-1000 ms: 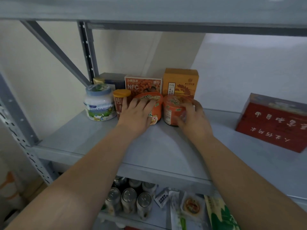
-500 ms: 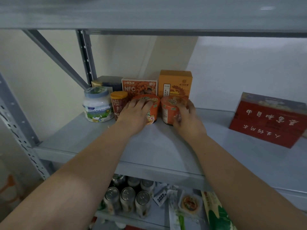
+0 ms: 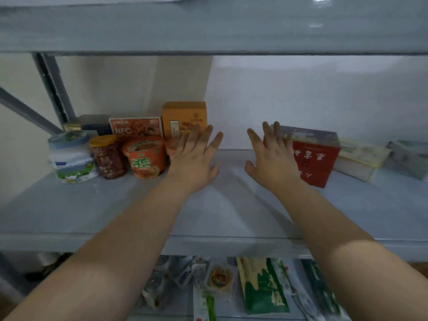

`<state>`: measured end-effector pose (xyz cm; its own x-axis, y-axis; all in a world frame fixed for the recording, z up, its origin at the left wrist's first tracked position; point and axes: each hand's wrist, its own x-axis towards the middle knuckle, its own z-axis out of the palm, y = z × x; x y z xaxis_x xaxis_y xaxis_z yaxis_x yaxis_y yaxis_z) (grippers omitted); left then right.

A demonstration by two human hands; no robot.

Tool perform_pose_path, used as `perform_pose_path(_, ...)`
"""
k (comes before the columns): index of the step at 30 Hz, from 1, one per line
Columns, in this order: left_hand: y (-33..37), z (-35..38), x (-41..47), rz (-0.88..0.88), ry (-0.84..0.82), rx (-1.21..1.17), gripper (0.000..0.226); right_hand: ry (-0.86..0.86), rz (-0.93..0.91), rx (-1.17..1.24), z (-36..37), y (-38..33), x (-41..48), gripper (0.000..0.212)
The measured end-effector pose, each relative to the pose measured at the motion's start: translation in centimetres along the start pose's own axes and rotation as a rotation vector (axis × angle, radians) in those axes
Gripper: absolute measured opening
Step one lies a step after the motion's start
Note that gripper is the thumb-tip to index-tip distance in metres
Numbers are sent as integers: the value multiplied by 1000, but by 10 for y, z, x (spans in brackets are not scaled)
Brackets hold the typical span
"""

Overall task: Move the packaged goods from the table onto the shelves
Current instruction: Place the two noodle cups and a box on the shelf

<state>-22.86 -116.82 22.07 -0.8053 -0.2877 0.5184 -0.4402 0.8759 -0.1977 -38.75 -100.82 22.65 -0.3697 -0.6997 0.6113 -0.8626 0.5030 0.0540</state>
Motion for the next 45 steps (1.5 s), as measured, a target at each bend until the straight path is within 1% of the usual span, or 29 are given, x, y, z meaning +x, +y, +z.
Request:
perform_pose_path(2, 30, 2, 12, 12, -33, -37, 83, -45, 99, -91, -6, 32, -7, 82)
perform_pose_path(5, 65, 8, 23, 22, -36, -66, 81, -133, 249, -158, -6, 71, -16, 86)
perform_pose_path(7, 81, 11, 28, 4, -67, -59, 80, -132, 270, -148, -2, 88, -20, 85)
perform_pose_path(11, 90, 23, 21, -72, -84, -54, 78, -86, 194, -99, 9, 100, -13, 84)
perform_pose_path(14, 86, 32, 7, -183, -100, -85, 77, -58, 95, -45, 19, 95, 1, 87)
perform_pose_path(17, 82, 34, 1, -256, -78, -118, 77, -99, 40, 6, 31, 78, 20, 84)
perform_pose_path(21, 78, 35, -1, -284, -21, -106, 78, -180, 5, 69, 47, 54, 51, 80)
perform_pose_path(23, 77, 35, 0, -297, 3, -116, 77, -166, -8, 83, 56, 47, 64, 79)
perform_pose_path(26, 77, 38, 1, -274, 61, -123, 74, -128, -27, 90, 69, 38, 77, 79)
perform_pose_path(28, 76, 40, 2, -278, 57, -121, 74, -115, -38, 88, 76, 33, 83, 79)
perform_pose_path(33, 76, 42, 4, -299, 10, -114, 78, -77, -40, 92, 85, 25, 90, 71)
perform_pose_path(35, 76, 43, 4, -303, -10, -115, 78, -70, -44, 83, 86, 25, 91, 72)
perform_pose_path(45, 80, 39, 4, -318, -49, -150, 77, -170, -176, 103, 77, 36, 96, 73)
